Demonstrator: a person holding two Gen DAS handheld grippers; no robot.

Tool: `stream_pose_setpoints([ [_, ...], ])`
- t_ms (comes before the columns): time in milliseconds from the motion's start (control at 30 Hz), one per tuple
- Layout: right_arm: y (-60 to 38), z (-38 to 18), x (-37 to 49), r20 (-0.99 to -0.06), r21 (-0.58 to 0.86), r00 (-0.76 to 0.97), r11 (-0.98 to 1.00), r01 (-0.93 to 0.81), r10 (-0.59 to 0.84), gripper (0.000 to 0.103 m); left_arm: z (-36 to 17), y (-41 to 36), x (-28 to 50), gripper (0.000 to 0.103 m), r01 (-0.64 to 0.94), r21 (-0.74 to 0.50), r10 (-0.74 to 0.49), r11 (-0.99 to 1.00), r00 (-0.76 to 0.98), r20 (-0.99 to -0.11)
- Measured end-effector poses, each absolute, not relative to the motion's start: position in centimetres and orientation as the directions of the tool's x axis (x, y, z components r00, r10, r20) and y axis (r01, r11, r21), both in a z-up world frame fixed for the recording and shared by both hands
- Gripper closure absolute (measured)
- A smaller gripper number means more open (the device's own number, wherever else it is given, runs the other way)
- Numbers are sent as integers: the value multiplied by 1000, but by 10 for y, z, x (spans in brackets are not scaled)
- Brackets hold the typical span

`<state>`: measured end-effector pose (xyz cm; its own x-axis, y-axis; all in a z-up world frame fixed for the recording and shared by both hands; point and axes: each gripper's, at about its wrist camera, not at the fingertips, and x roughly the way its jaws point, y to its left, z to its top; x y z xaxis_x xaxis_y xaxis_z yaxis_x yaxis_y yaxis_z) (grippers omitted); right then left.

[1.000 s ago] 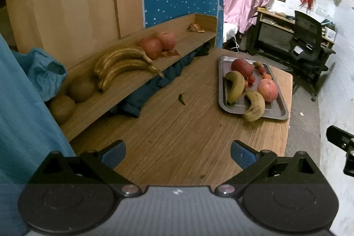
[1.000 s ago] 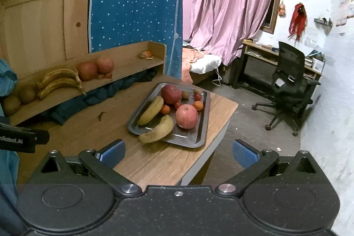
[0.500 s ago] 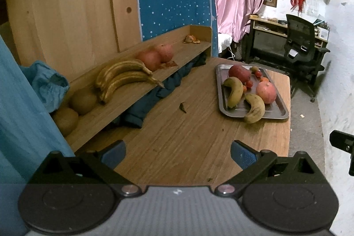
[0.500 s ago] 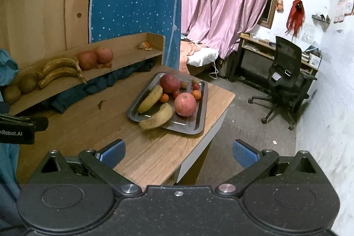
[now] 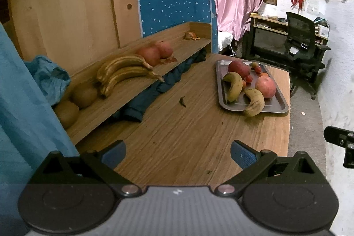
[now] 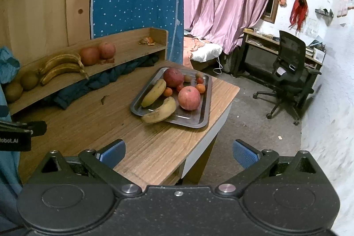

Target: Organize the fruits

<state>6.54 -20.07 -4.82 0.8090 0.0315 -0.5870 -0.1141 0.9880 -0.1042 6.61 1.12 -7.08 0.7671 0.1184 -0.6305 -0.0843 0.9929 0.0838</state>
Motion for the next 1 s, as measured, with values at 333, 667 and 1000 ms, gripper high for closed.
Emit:
stream_pose_setpoints([
  [333,-199,-49,66,-590,-96,806,987,-131,50,1,-71,12,63,0,-89,89,125,992,764,-633],
  [667,-199,-50,63,-590,-96,806,986,-134,52,1,-71,13,62,0,-89,88,125,992,765,-632],
  [1000,-199,-50,63,-589,-96,806,986,-134,52,1,-71,13,62,0,-89,88,125,992,764,-633],
])
